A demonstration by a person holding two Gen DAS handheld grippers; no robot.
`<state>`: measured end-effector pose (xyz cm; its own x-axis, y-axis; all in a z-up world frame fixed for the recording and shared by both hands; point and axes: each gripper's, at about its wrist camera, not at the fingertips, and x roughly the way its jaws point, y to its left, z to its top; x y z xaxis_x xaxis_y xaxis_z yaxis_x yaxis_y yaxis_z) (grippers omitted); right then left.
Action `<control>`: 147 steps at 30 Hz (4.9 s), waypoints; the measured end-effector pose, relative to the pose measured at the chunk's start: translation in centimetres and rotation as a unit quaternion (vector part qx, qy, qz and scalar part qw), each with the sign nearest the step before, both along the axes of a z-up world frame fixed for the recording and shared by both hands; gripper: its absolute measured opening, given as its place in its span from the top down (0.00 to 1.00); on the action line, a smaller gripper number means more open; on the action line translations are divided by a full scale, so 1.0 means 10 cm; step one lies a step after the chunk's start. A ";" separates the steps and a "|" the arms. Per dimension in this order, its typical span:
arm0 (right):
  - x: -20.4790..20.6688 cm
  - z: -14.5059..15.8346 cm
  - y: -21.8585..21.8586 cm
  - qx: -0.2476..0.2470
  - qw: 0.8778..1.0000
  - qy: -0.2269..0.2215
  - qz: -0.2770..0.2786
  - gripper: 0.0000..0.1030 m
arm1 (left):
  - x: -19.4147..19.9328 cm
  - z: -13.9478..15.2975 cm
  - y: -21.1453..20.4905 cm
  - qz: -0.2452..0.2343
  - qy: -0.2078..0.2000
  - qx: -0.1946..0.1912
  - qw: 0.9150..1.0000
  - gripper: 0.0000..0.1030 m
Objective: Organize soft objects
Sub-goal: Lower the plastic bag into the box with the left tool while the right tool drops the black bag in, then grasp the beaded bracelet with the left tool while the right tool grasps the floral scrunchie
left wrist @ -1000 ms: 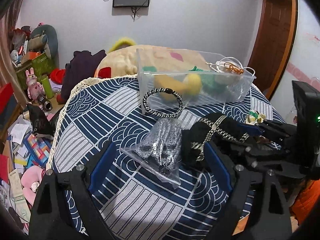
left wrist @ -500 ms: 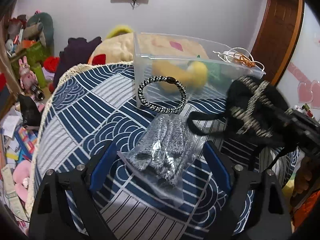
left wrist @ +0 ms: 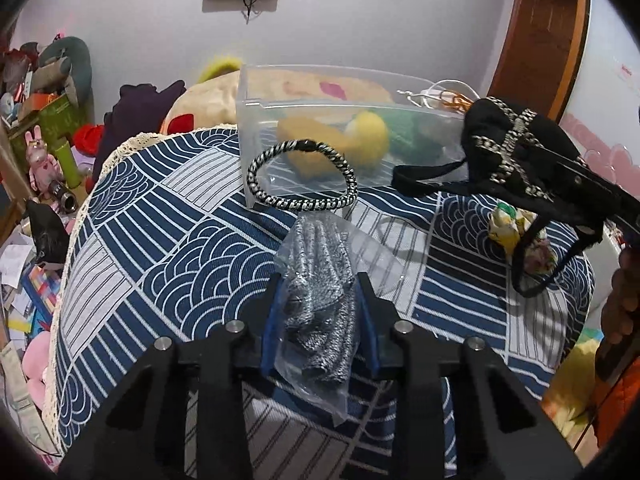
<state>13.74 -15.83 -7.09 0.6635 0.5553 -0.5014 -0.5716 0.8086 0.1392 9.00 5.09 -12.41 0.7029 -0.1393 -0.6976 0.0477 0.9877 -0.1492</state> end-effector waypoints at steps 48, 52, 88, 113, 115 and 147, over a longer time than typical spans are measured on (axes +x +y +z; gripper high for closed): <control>0.55 0.72 0.62 -0.001 0.995 -0.097 -0.016 0.86 | 0.44 0.93 0.31 0.054 -0.121 0.008 0.991 0.70; 0.67 0.62 0.71 -0.029 0.996 -0.082 -0.014 0.86 | 0.58 0.83 0.26 0.045 -0.099 0.015 0.994 0.70; 0.80 0.48 0.68 -0.114 0.993 -0.029 0.011 0.71 | 0.82 0.74 0.11 0.016 -0.064 0.024 0.998 0.58; 0.19 0.36 0.06 -0.077 0.996 -0.050 -0.020 0.45 | 0.25 0.64 0.14 0.001 -0.062 0.023 0.998 0.31; 0.17 0.26 0.01 -0.080 0.996 -0.035 -0.023 0.40 | 0.24 0.55 0.12 -0.004 -0.052 0.019 0.998 0.30; -0.07 -0.48 -0.15 -0.124 0.991 0.045 -0.018 0.50 | 0.61 -0.05 -0.01 0.003 0.046 0.036 0.998 0.56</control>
<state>13.07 -17.37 -11.92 0.6265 0.3847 -0.6779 -0.5359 0.8441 -0.0163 15.13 4.95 -12.90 0.6366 -0.0827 -0.7668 0.0318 0.9962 -0.0810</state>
